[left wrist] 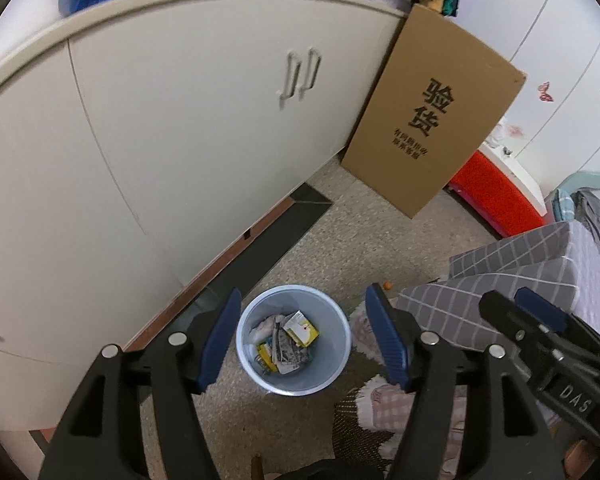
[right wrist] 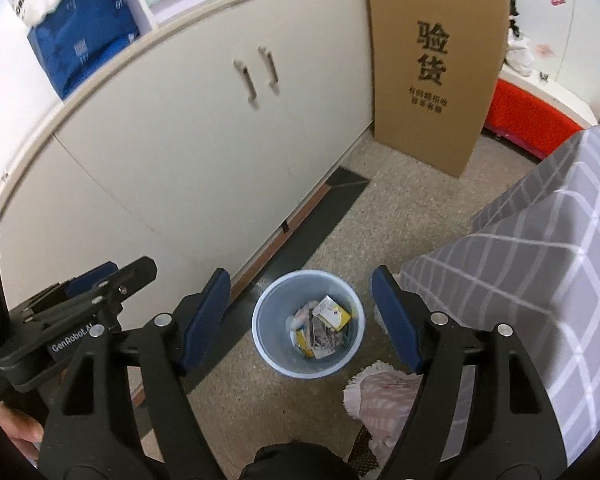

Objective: Collect trash
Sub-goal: 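Move both grippers back over the table to the white paper box, then grasp the white paper box with the right gripper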

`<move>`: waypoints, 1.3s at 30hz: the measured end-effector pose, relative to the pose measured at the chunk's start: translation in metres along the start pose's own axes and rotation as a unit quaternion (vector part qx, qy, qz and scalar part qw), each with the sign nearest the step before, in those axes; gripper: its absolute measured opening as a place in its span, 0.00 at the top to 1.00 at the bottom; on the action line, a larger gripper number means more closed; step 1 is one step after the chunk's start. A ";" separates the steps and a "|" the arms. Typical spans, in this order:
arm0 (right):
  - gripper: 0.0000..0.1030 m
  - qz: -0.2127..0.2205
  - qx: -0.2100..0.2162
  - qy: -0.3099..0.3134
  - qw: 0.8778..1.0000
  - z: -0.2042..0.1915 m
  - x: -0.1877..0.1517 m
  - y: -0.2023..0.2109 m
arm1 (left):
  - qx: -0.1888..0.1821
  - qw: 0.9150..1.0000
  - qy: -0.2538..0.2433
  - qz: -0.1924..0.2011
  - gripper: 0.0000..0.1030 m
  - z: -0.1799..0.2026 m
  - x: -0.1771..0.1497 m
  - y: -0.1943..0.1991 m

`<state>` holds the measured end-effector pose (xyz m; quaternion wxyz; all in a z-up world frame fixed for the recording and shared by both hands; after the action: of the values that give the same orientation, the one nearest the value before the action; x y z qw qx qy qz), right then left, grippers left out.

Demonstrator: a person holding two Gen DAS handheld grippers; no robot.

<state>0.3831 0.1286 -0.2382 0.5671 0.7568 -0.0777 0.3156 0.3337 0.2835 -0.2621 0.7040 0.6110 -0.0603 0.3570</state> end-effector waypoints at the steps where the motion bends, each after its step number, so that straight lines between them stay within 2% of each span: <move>1: 0.30 0.004 0.000 -0.001 1.000 0.002 0.001 0.005 | -0.002 1.000 -0.003 0.005 0.37 0.006 0.001 0.005; 5: 0.29 0.041 0.000 -0.009 0.999 0.020 0.011 0.046 | -0.023 0.999 -0.014 0.026 0.36 0.037 0.008 0.028; 8: 0.29 0.068 -0.013 -0.015 0.997 0.045 0.015 0.079 | -0.047 0.998 -0.024 0.037 0.36 0.074 0.011 0.041; 13: 0.29 0.109 -0.041 -0.038 0.992 0.105 0.015 0.131 | -0.082 0.993 -0.077 0.045 0.35 0.161 0.005 0.057; 16: 0.28 0.134 -0.068 -0.067 0.986 0.160 0.010 0.165 | -0.099 0.987 -0.120 0.049 0.34 0.220 -0.003 0.063; 20: 0.28 0.160 -0.104 -0.115 0.975 0.236 -0.005 0.202 | -0.124 0.973 -0.185 0.054 0.34 0.312 -0.020 0.066; 24: 0.28 0.176 -0.128 -0.163 0.963 0.311 -0.025 0.231 | -0.157 0.959 -0.233 0.041 0.34 0.396 -0.045 0.063; 26: 0.29 0.185 -0.143 -0.188 0.954 0.355 -0.036 0.246 | -0.172 0.953 -0.248 0.034 0.34 0.434 -0.058 0.058; 28: 0.29 0.190 -0.158 -0.205 0.947 0.386 -0.045 0.257 | -0.204 0.943 -0.263 0.020 0.34 0.480 -0.075 0.052; 30: 0.29 0.196 -0.176 -0.234 0.936 0.432 -0.058 0.269 | -0.219 0.938 -0.268 0.007 0.34 0.514 -0.088 0.044; 34: 0.29 0.200 -0.177 -0.285 0.921 0.499 -0.076 0.278 | -0.262 0.917 -0.302 -0.020 0.34 0.590 -0.118 0.025; 37: 0.29 0.203 -0.160 -0.323 0.911 0.543 -0.083 0.276 | -0.266 0.909 -0.321 -0.027 0.34 0.629 -0.133 0.007; 39: 0.29 0.207 -0.153 -0.337 0.906 0.567 -0.083 0.272 | -0.266 0.904 -0.333 -0.028 0.38 0.651 -0.138 -0.008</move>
<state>0.4092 -0.4997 -0.1545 0.5376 0.6892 -0.4662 0.1367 0.4647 -0.3635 -0.1801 0.7889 0.4860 -0.3668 0.0836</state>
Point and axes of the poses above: each gripper's, at about its wrist camera, not at the fingertips, and y roughly against the way its jaws point, z to its right, x to its top, the point moved 8 cm from there along -y, roughly the way its jaws point, and after that the axes turned 3 degrees about -x, right-handed, at the moved point
